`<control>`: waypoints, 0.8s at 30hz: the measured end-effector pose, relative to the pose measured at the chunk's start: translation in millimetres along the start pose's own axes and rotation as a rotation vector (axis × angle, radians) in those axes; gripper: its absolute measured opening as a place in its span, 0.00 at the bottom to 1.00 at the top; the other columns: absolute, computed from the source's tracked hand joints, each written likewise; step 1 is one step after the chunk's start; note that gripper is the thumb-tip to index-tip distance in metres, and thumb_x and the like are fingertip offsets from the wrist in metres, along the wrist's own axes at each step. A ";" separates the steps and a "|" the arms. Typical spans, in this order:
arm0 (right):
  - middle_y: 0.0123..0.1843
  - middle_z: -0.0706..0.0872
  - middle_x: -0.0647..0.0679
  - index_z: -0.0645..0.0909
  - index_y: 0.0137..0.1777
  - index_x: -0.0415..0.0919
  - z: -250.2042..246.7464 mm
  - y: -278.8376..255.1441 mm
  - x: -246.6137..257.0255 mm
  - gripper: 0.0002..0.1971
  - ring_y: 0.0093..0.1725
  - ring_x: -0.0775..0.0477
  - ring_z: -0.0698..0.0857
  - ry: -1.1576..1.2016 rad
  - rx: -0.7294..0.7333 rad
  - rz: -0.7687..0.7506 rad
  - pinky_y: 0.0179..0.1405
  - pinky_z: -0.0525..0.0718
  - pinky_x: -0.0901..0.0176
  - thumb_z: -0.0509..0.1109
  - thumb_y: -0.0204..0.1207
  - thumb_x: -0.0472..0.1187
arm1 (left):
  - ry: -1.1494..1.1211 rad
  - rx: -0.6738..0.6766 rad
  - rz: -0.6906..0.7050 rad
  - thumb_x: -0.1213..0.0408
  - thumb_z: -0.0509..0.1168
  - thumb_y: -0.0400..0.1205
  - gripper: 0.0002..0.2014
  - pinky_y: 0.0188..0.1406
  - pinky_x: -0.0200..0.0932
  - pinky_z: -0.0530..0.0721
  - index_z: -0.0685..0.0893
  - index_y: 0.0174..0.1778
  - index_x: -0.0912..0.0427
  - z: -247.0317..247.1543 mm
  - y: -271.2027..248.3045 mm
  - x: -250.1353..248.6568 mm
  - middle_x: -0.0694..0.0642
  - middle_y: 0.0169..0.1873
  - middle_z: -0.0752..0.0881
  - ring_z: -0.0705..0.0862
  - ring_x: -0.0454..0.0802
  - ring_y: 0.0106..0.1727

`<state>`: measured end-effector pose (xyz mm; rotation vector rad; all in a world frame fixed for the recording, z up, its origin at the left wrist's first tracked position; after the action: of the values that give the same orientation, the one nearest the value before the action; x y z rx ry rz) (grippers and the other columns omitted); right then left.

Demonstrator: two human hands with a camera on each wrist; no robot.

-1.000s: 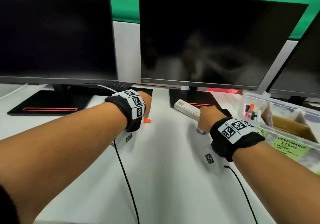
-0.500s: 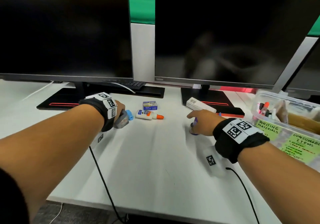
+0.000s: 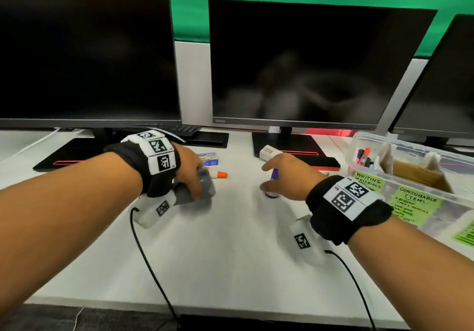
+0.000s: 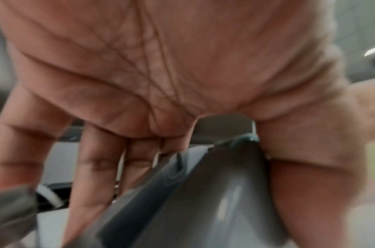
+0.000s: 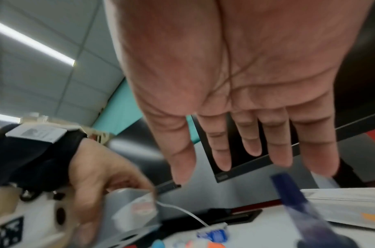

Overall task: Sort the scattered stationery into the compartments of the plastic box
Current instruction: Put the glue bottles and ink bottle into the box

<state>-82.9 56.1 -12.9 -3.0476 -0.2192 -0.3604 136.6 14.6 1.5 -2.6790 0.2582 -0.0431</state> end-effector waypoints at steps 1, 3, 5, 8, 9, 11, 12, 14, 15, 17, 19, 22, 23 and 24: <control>0.74 0.75 0.45 0.77 0.71 0.44 -4.3 -2.1 2.9 0.25 0.72 0.43 0.76 0.062 -0.007 0.005 0.70 0.76 0.50 0.69 0.77 0.53 | -0.008 -0.070 0.038 0.48 0.77 0.66 0.17 0.33 0.35 0.79 0.85 0.48 0.49 -8.9 -5.1 -10.8 0.48 0.45 0.88 0.85 0.48 0.45; 0.65 0.82 0.37 0.79 0.66 0.35 -14.4 -8.8 6.5 0.24 0.56 0.38 0.86 0.402 -0.016 0.060 0.62 0.83 0.45 0.63 0.81 0.54 | -0.016 -0.224 0.118 0.44 0.75 0.67 0.21 0.34 0.36 0.80 0.84 0.52 0.51 -27.7 -14.9 -35.7 0.50 0.46 0.88 0.85 0.49 0.45; 0.59 0.82 0.34 0.77 0.65 0.30 -24.9 -17.3 4.6 0.27 0.42 0.38 0.87 0.861 0.026 0.171 0.50 0.88 0.45 0.59 0.82 0.56 | -0.048 -0.338 0.197 0.44 0.74 0.69 0.23 0.41 0.42 0.85 0.83 0.53 0.54 -41.8 -21.2 -62.5 0.52 0.47 0.88 0.86 0.52 0.46; 0.53 0.85 0.34 0.80 0.63 0.31 -43.5 -29.6 -11.4 0.32 0.41 0.38 0.88 1.073 -0.010 0.196 0.39 0.88 0.52 0.62 0.78 0.62 | -0.048 -0.466 0.316 0.45 0.74 0.68 0.19 0.39 0.41 0.84 0.82 0.48 0.52 -53.9 -29.8 -100.2 0.51 0.42 0.87 0.84 0.48 0.38; 0.51 0.87 0.34 0.81 0.62 0.31 -49.9 -34.1 -17.4 0.30 0.40 0.41 0.89 1.079 -0.054 0.189 0.37 0.88 0.54 0.65 0.77 0.60 | -0.049 -0.501 0.342 0.45 0.74 0.67 0.19 0.36 0.40 0.84 0.82 0.47 0.52 -56.6 -31.5 -110.8 0.50 0.40 0.87 0.84 0.47 0.36; 0.47 0.88 0.35 0.82 0.62 0.31 -64.4 -44.6 -32.8 0.24 0.38 0.44 0.88 1.082 -0.143 0.191 0.38 0.90 0.55 0.70 0.76 0.51 | -0.069 -0.560 0.380 0.43 0.74 0.65 0.21 0.35 0.41 0.84 0.81 0.46 0.52 -61.1 -33.6 -133.0 0.50 0.38 0.87 0.85 0.47 0.37; 0.47 0.88 0.36 0.82 0.62 0.31 -71.3 -49.6 -40.9 0.22 0.38 0.45 0.88 1.089 -0.167 0.198 0.38 0.90 0.56 0.71 0.76 0.48 | -0.084 -0.587 0.400 0.42 0.74 0.65 0.22 0.37 0.43 0.85 0.81 0.46 0.52 -62.8 -34.0 -143.5 0.50 0.38 0.86 0.85 0.47 0.38; 0.43 0.88 0.38 0.83 0.59 0.32 -84.9 -61.6 -55.8 0.18 0.37 0.46 0.88 1.104 -0.200 0.216 0.35 0.89 0.58 0.71 0.76 0.46 | -0.107 -0.641 0.450 0.41 0.73 0.64 0.23 0.40 0.46 0.87 0.81 0.47 0.53 -65.3 -34.1 -166.0 0.50 0.37 0.85 0.86 0.48 0.40; 0.40 0.88 0.40 0.84 0.56 0.32 -91.8 -68.1 -63.9 0.16 0.34 0.47 0.87 1.094 -0.227 0.232 0.33 0.89 0.59 0.71 0.77 0.45 | -0.120 -0.667 0.481 0.41 0.73 0.64 0.23 0.40 0.46 0.86 0.81 0.47 0.53 -66.2 -34.3 -178.9 0.50 0.37 0.85 0.86 0.49 0.40; 0.37 0.87 0.39 0.84 0.49 0.33 -104.3 -75.6 -75.5 0.11 0.31 0.46 0.86 1.052 -0.267 0.264 0.34 0.89 0.57 0.71 0.76 0.43 | -0.157 -0.712 0.534 0.39 0.72 0.63 0.24 0.36 0.44 0.83 0.80 0.46 0.52 -67.4 -34.0 -197.2 0.49 0.36 0.84 0.84 0.48 0.38; 0.38 0.87 0.36 0.83 0.48 0.31 -116.6 -82.0 -90.0 0.10 0.30 0.44 0.85 1.009 -0.332 0.304 0.38 0.90 0.53 0.70 0.76 0.41 | -0.203 -0.743 0.585 0.37 0.71 0.64 0.25 0.34 0.42 0.80 0.79 0.48 0.50 -68.7 -32.8 -215.1 0.47 0.38 0.83 0.82 0.47 0.39; 0.40 0.85 0.36 0.81 0.54 0.30 -138.8 -88.6 -115.6 0.13 0.31 0.41 0.86 0.902 -0.533 0.382 0.38 0.90 0.49 0.67 0.75 0.40 | -0.237 -0.754 0.675 0.39 0.73 0.66 0.31 0.43 0.40 0.79 0.77 0.61 0.49 -68.8 -27.9 -237.4 0.47 0.50 0.84 0.84 0.48 0.50; 0.41 0.85 0.36 0.81 0.53 0.31 -148.0 -90.9 -125.2 0.12 0.35 0.39 0.86 0.851 -0.604 0.414 0.42 0.91 0.47 0.67 0.75 0.40 | -0.207 -0.744 0.693 0.40 0.74 0.68 0.33 0.46 0.41 0.78 0.75 0.65 0.50 -67.9 -26.2 -245.0 0.49 0.55 0.84 0.83 0.50 0.54; 0.41 0.84 0.36 0.81 0.49 0.33 -157.5 -92.6 -134.0 0.09 0.38 0.37 0.86 0.799 -0.654 0.448 0.44 0.91 0.45 0.67 0.75 0.40 | -0.158 -0.725 0.696 0.42 0.73 0.69 0.34 0.49 0.42 0.79 0.74 0.68 0.52 -65.4 -23.2 -251.3 0.50 0.59 0.83 0.83 0.51 0.58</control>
<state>-261.4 116.9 112.7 -3.0259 0.7340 -1.8095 -110.9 54.4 73.3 -3.0690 1.3505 0.5708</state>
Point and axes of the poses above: each hand's wrist, its own y-axis towards the middle knuckle, its own z-axis out of the palm, x = y × z, the point moved 1 cm from there along y, towards the middle knuckle
